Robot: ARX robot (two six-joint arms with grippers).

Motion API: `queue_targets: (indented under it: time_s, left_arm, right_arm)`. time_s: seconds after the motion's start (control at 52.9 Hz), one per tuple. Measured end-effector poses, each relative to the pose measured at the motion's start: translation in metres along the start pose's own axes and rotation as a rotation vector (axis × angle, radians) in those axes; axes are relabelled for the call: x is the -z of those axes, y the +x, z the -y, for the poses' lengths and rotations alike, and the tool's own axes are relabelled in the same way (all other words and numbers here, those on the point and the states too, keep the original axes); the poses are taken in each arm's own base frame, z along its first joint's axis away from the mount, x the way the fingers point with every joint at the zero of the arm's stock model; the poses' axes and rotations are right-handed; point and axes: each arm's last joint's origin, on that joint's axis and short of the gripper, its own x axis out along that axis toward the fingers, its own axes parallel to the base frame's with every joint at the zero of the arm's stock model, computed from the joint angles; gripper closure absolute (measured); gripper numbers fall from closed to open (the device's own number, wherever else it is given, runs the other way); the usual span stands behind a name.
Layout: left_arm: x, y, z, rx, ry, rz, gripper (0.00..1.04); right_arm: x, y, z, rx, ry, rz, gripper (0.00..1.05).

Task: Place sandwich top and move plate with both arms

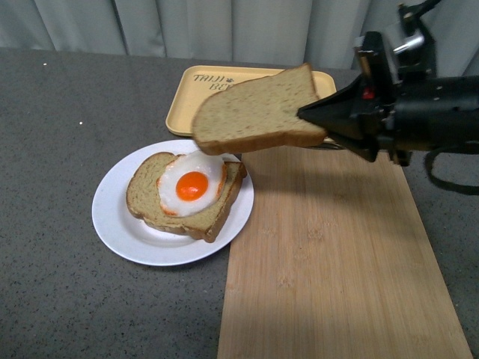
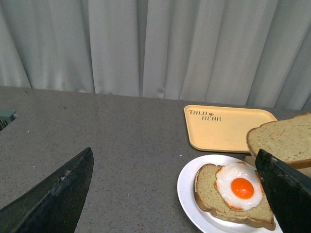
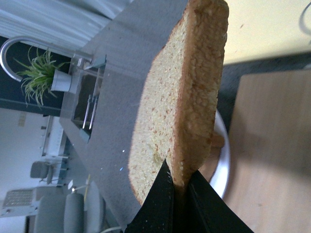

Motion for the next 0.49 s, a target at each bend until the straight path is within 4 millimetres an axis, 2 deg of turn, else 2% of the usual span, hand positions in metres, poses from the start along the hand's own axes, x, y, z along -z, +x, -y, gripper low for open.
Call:
queue_targets:
  time_s: [0.132,0.227,0.491]
  left_arm:
    - [0.000,0.000,0.000,0.000,0.000,0.000,0.07]
    - [0.000,0.000,0.000,0.000,0.000,0.000,0.07]
    - [0.000,0.000,0.000,0.000,0.000,0.000,0.07]
  right_arm:
    - [0.016,0.025,-0.007,-0.023,0.033,-0.069,1.02]
    - [0.020,0.037,-0.009,-0.022,0.047,-0.088,1.02]
    - [0.036,0.070,0.001,0.011,0.096,-0.155,1.02]
